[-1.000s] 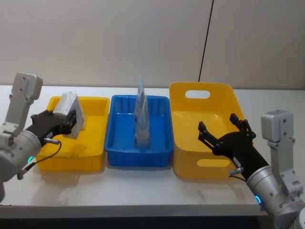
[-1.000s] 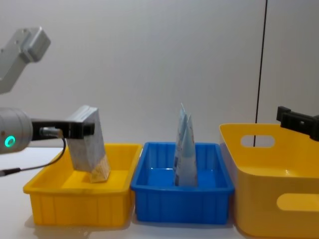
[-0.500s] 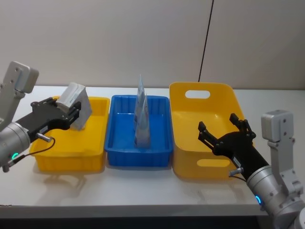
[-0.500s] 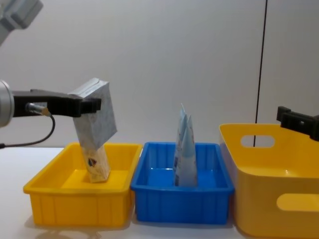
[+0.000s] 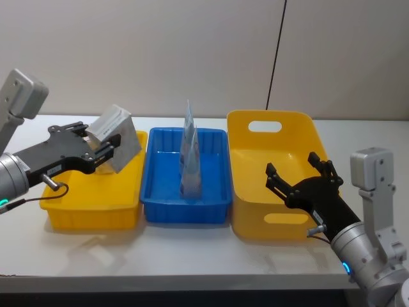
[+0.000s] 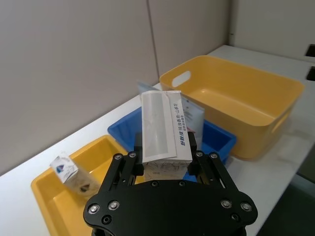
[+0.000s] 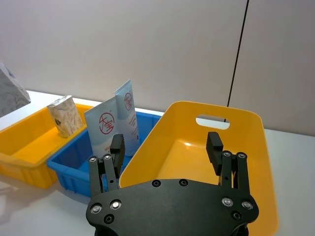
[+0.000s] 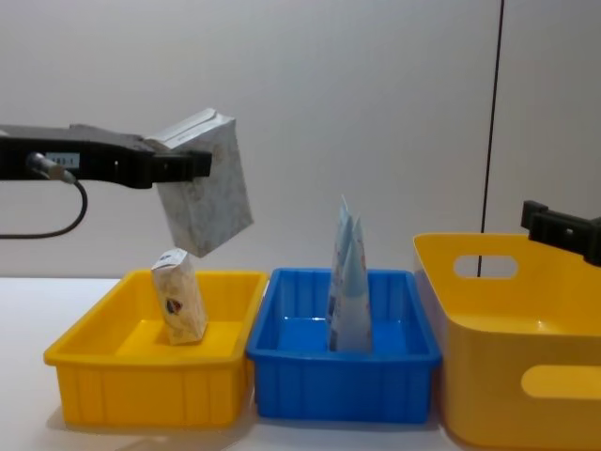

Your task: Bimanual collaborative sorting of washing and personal care products

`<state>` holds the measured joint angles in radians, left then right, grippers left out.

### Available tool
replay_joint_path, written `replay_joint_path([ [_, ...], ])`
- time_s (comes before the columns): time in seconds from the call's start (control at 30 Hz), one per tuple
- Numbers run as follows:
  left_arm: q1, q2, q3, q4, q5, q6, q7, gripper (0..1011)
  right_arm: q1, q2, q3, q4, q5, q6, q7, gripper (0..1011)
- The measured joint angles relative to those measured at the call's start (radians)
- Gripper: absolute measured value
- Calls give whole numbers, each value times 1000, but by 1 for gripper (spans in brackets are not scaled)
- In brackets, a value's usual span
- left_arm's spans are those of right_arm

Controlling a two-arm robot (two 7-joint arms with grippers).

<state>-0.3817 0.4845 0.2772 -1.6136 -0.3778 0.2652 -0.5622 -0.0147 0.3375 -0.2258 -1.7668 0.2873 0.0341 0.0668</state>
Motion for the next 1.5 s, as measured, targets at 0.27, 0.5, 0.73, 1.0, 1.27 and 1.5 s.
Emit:
replay_joint_path([
  [0.27,-31,42,23,0,-36,-29,-122,425,0,0,0,0,0,0,0,1000],
  [0.5,-60,64,48,11,-62,-52,-217,425,0,0,0,0,0,0,0,1000],
  [0.73,-93,77,82,31,-85,-77,-316,425,0,0,0,0,0,0,0,1000],
  [1.0,-134,80,127,60,-104,-103,-421,424,0,0,0,0,0,0,0,1000],
  [1.27,-180,64,186,104,-112,-135,-528,425,0,0,0,0,0,0,0,1000],
  [1.5,-208,40,231,145,-113,-162,-581,424,0,0,0,0,0,0,0,1000],
])
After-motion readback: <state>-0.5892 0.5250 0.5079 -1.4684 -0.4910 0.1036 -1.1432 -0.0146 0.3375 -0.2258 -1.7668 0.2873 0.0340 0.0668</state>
